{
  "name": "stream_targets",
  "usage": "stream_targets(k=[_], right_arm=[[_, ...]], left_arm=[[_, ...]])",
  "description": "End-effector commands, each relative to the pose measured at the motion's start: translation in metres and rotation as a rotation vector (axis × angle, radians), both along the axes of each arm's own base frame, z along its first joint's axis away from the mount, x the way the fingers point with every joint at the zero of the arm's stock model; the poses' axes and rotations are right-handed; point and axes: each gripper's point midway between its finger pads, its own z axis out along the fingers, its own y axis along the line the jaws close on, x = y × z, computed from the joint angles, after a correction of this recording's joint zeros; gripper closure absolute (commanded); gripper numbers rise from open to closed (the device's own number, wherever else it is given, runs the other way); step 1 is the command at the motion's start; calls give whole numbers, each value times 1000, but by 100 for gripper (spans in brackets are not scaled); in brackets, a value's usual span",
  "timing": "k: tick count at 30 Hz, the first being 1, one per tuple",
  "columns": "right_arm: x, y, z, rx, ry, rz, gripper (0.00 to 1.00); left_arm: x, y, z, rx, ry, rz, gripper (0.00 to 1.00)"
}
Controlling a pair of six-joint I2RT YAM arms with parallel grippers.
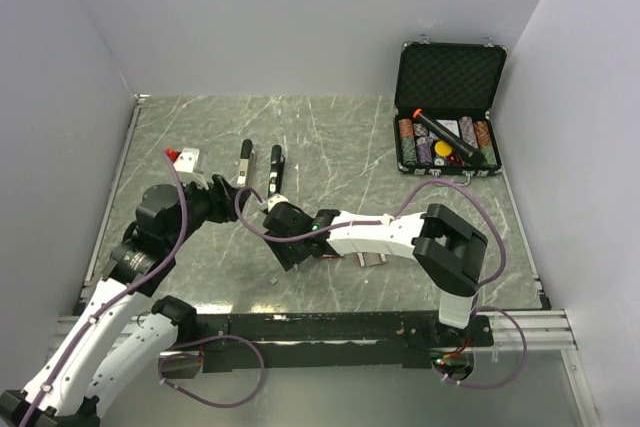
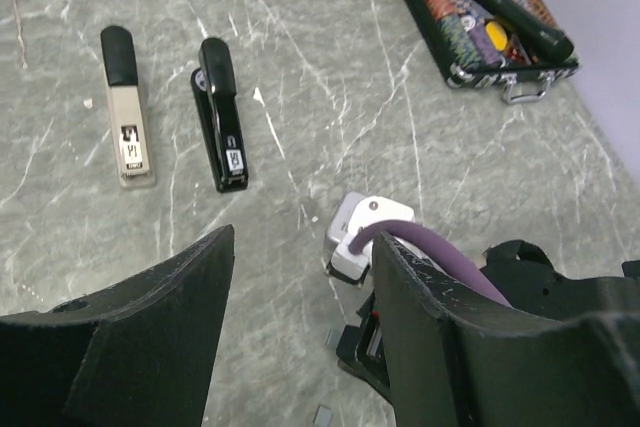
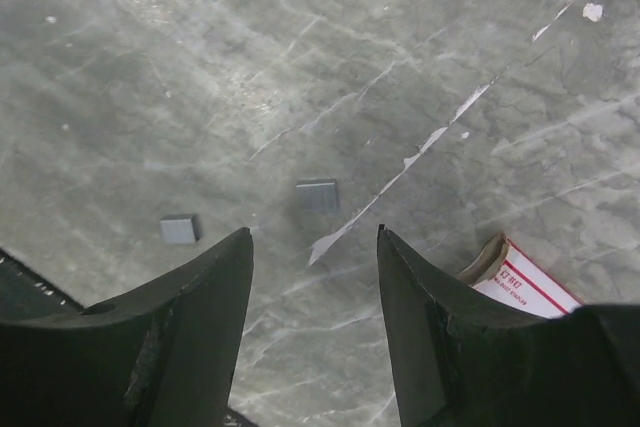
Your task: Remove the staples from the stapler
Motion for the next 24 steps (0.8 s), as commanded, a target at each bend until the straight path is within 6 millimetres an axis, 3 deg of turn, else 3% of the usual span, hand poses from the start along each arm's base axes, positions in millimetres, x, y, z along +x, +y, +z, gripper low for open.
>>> stream_targets(k=[1,13,24], right_arm=[[8,14,6,10,-36,3,41],[10,17,-7,-13,-28,1,50],[9,18,-18,-24,-11,-1,53]], left_arm=[[-8,-2,10,-23,-40,-27,37],[-11,45,16,-37,-86,221,37],[-13,56,20,-52,-100,273,37]])
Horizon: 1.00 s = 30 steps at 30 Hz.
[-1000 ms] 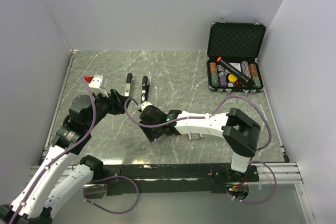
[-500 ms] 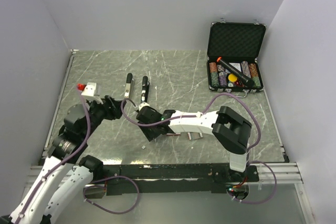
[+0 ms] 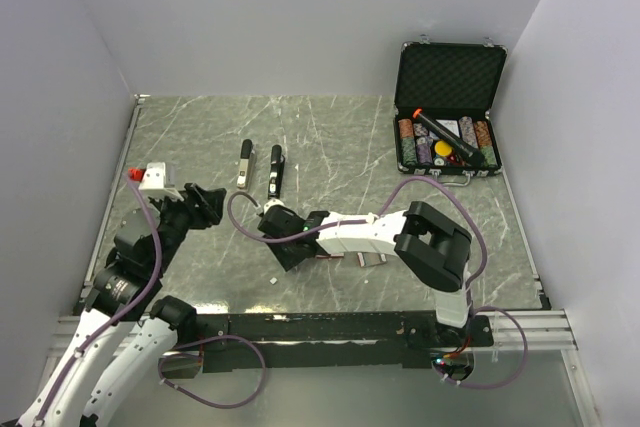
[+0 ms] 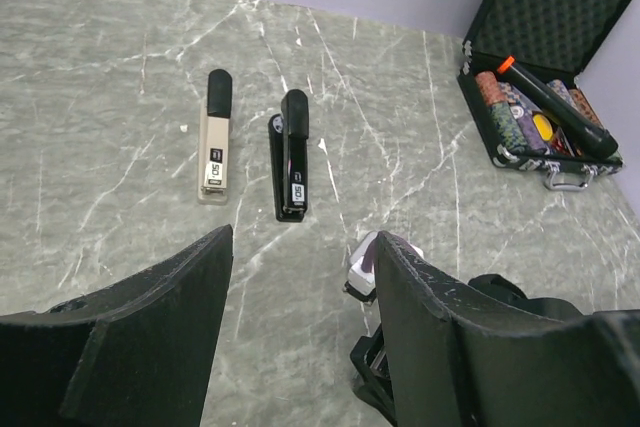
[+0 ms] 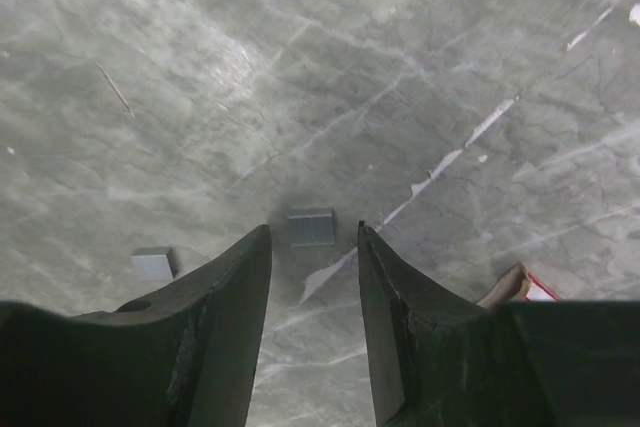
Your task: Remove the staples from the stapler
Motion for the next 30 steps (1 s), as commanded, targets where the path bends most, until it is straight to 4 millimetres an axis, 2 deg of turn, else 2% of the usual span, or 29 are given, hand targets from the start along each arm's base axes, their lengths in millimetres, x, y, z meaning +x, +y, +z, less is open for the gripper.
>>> stream_targets(k=[1,10,14,19,24,30], right_arm=[[6,15,9,35,-29,2,53],[7,17,7,29,-28,-1,60],[8,16,7,25,-30,-6,65],[7,14,9,27,-33,-12,78],[3,15,25,53,-48,-14,84],[0,6,63,93,-100,-26,85]], left_arm=[[-1,8,5,-25,-17,46,37],[-2,10,6,-29,-21,54,37],[-2,11,6,-27,-21,58,36],[-3,11,7,-27,-25,60,36],[-3,12,6,-24,-24,63,36],[-4,13,7,-27,-28,66,36]])
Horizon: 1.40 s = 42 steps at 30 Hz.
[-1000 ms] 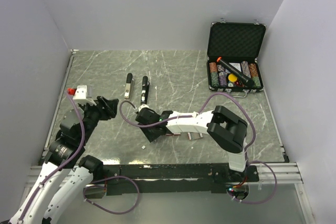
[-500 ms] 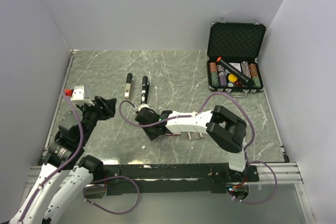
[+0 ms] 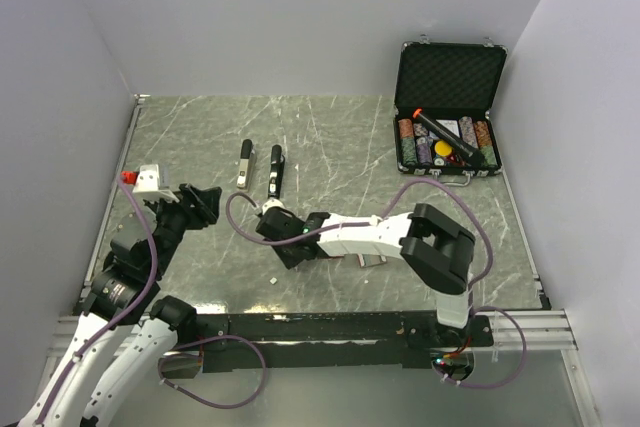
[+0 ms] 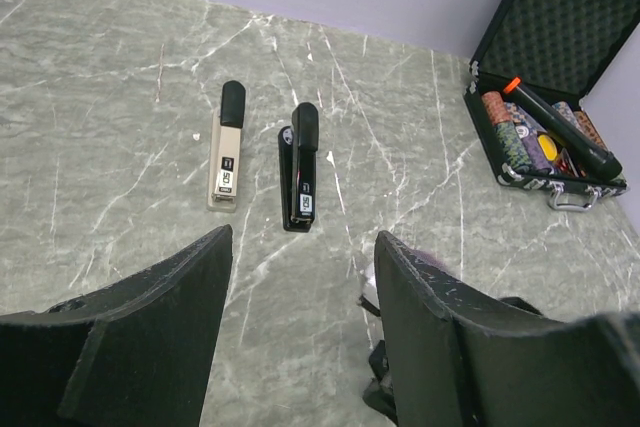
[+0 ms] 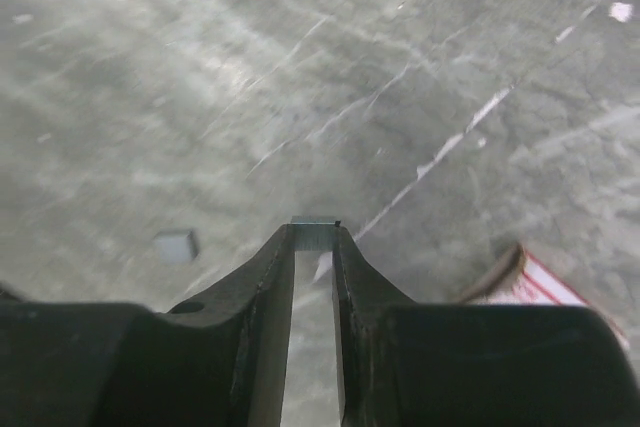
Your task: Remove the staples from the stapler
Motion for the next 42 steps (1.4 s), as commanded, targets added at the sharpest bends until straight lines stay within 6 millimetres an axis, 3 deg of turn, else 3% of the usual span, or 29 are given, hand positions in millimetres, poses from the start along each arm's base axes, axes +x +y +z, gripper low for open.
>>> stream_targets(k=[1,7,16,20,24,32,42], right_arm=[[2,-1,60,96,-83,-26,85],[-2,-44,88,80,-135,-92,85],[-4,-134,101,34,-181,-308,83],[-1,-166,98,21,-177,-380,85],[-1,-192,77,30,-123,-449,85],[11,-211,57,50,-94,-519,84],[21,-207,32,72,-32,-529,85]], left_arm=[[-3,4,3,-13,-12,19,36],[-5,5,4,-17,-16,18,36],[-7,2,5,-24,-23,-1,36],[-8,3,6,-26,-23,-1,36],[-9,3,5,-29,-27,-1,35],[-9,1,4,-25,-20,-11,35],[-8,1,2,-22,-13,-7,35]])
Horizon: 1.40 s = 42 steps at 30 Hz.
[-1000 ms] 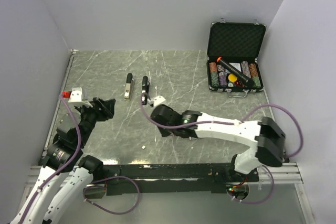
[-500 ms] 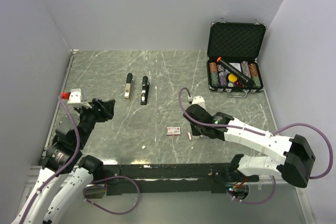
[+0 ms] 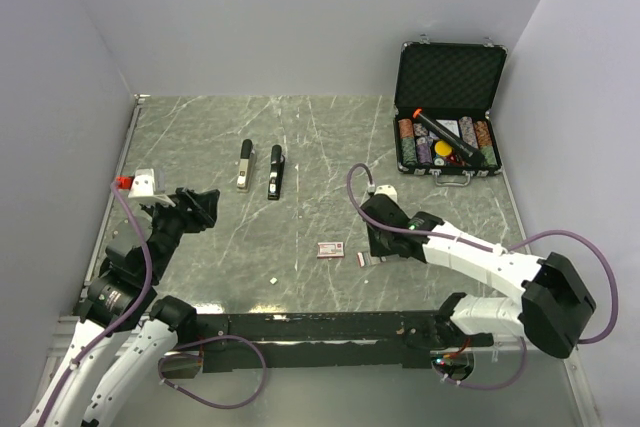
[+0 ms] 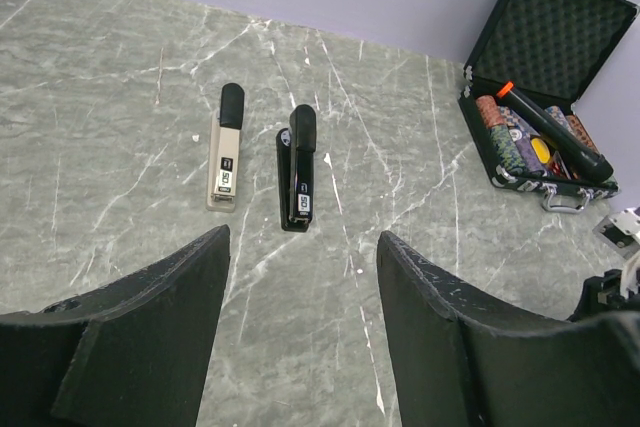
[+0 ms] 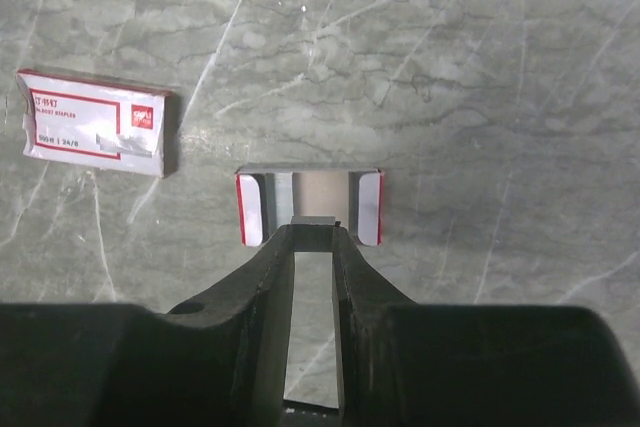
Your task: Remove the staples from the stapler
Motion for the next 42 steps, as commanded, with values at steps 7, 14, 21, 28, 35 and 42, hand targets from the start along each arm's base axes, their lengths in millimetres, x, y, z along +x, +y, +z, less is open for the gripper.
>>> stream_targets(k=[7,14,21,28,35,42], right_arm=[[8,10,-10,44,5,17,85],[-1,4,-20,35,36,0,86],[-2,2,-25,35,41,-11,86],[3,5,-27,25,42,-9,85],[6,8,-31,24,53,-8,85],[7,7,-33,20,57,-12,82]], left_arm=[[0,-1,-1,-8,4,0,35],[0,0,0,-10,3,3,34],[0,-1,-1,-10,4,0,34],[0,-1,-1,-8,5,0,35],[0,0,-1,-9,2,3,34],[1,0,-1,-7,4,3,34]])
